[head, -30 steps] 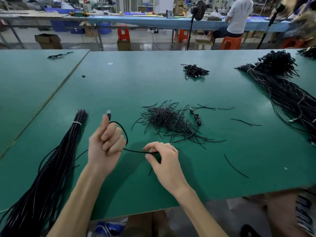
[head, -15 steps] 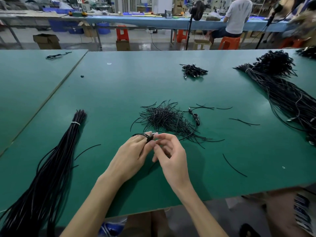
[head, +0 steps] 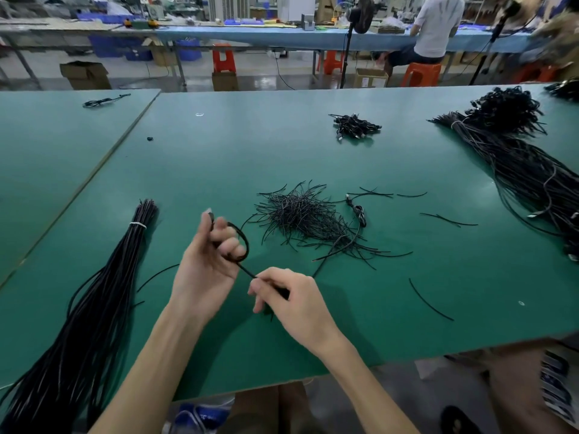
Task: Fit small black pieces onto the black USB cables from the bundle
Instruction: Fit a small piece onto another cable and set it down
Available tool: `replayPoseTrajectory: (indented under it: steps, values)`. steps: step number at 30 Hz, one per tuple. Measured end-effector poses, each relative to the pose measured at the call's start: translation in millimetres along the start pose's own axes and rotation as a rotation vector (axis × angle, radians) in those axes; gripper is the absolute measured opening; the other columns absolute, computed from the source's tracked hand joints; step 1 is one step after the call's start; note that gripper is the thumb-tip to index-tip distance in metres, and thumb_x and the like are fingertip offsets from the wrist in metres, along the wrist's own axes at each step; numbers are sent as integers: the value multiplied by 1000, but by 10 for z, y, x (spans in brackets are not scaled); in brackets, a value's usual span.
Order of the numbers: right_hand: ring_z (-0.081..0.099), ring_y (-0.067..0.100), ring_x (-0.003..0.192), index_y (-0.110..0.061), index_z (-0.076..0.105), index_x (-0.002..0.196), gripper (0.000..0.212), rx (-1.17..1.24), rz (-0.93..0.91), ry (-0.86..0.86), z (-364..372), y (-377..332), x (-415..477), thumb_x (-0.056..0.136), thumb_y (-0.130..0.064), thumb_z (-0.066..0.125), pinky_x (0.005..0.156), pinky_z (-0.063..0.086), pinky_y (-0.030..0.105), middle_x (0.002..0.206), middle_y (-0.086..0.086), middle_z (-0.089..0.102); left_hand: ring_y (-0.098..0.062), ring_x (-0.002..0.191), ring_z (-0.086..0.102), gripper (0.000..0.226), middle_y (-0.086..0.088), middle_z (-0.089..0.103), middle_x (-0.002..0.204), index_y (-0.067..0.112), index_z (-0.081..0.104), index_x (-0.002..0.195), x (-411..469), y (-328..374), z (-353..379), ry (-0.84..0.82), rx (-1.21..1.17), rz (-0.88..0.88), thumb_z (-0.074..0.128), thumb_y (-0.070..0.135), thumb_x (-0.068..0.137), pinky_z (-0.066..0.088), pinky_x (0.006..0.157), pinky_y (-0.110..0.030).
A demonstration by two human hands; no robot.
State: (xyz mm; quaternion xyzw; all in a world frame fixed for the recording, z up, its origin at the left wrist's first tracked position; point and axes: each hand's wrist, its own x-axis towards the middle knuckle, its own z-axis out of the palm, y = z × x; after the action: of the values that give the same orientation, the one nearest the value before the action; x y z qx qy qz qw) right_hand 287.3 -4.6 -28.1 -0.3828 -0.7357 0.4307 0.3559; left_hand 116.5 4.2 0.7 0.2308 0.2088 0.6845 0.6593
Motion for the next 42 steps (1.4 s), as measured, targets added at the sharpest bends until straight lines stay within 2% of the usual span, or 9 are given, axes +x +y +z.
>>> replayPoseTrajectory:
  steps: [3, 5, 9, 14, 19, 23, 28, 35, 42]
  values:
    - [59, 6, 63, -24, 70, 87, 17, 26, 62, 126, -18, 1, -9, 99, -36, 67, 64, 43, 16, 68, -6, 70, -12, 35, 22, 51, 9, 34, 46, 25, 53, 62, -71, 49, -19, -28, -23, -89, 44, 41, 110, 32, 45, -22]
    - [60, 9, 82, -26, 65, 88, 21, -143, 90, 273, 15, 25, -21, 94, -45, 70, 76, 47, 22, 75, -11, 66, -11, 35, 14, 56, 10, 28, 41, 25, 42, 55, -86, 29, -8, -11, 94, -87, 47, 42, 108, 25, 45, -24]
    - [62, 12, 91, -27, 64, 88, 21, -175, 171, 334, 43, 1, -10, 91, -44, 76, 80, 53, 30, 83, -11, 68, -15, 40, 17, 63, 3, 24, 42, 19, 33, 48, -103, -110, 51, 45, 668, 184, 49, 44, 103, 15, 45, -30]
    - [66, 3, 65, -25, 62, 91, 20, 142, 220, 333, -39, 6, 5, 90, -15, 79, 61, 48, 16, 75, -3, 74, -17, 44, 29, 70, -2, 35, 47, 8, 39, 53, -146, -384, -14, -166, 1441, 346, 45, 58, 102, 26, 45, -36]
    - [71, 8, 79, -24, 64, 103, 11, 309, 143, 435, -93, 3, -18, 99, -13, 64, 70, 52, 16, 85, -3, 74, -9, 64, 53, 47, 12, 56, 71, 19, 61, 74, -109, -376, -103, -299, 1627, 474, 42, 46, 107, 45, 62, -27]
    - [70, 7, 87, -25, 63, 105, 14, 244, 67, 447, -66, 14, -14, 102, -12, 58, 74, 50, 13, 90, -11, 74, -14, 86, 63, 50, 6, 69, 90, 11, 75, 95, -111, -362, -99, -172, 1908, 583, 40, 45, 107, 55, 77, -34]
    - [74, 12, 76, -21, 63, 105, 13, 262, 15, 381, -37, 0, 6, 104, -10, 57, 68, 55, 18, 92, -6, 78, 3, 141, 41, 56, 10, 65, 137, 14, 71, 129, -105, -344, -26, -114, 1887, 436, 34, 47, 103, 32, 109, -9]
    - [77, 17, 74, -20, 64, 111, 15, 334, -26, 308, -53, 1, -10, 104, -8, 57, 65, 59, 23, 91, 0, 79, 8, 142, 38, 55, 15, 60, 143, 21, 69, 132, -85, -359, -83, -93, 1611, 284, 37, 53, 102, 41, 115, -28]
    - [77, 16, 81, -19, 64, 114, 14, 281, -50, 251, -58, 7, -13, 104, -11, 57, 64, 58, 25, 95, -2, 78, 5, 141, 43, 45, 23, 62, 137, 13, 78, 110, -68, -337, -126, -142, 1474, 296, 41, 39, 109, 41, 115, -26]
